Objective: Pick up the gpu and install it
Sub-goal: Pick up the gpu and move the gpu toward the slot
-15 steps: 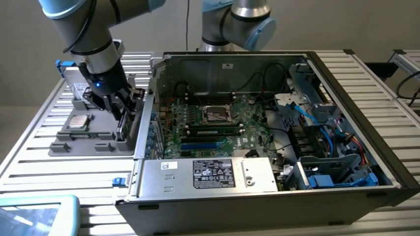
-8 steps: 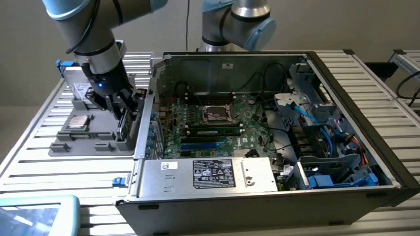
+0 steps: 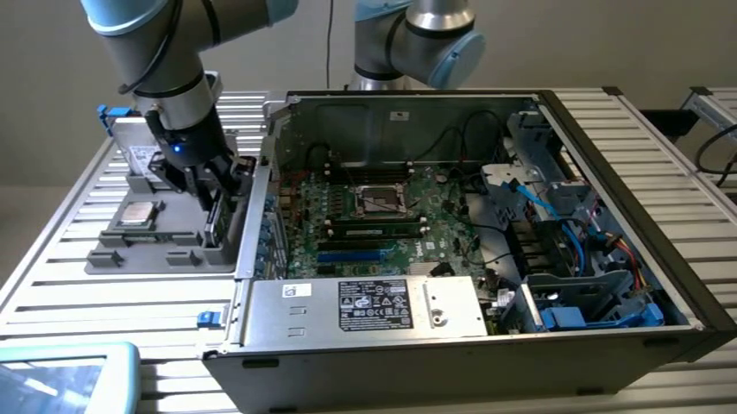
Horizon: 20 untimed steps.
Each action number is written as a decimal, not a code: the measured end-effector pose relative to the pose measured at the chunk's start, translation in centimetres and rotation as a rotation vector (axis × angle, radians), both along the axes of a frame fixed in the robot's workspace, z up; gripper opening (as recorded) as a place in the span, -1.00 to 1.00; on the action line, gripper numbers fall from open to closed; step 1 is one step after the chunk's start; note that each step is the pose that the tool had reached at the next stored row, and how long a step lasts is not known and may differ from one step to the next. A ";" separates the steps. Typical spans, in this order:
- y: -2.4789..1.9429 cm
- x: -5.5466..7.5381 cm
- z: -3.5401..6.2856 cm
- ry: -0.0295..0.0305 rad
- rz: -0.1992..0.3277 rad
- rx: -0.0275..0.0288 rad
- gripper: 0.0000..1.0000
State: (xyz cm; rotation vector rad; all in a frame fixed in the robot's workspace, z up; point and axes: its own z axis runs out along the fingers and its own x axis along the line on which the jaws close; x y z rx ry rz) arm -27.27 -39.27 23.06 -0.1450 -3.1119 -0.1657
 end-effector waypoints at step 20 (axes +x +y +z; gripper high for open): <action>0.00 0.1 -0.18 0.0042 0.000 0.0000 -0.46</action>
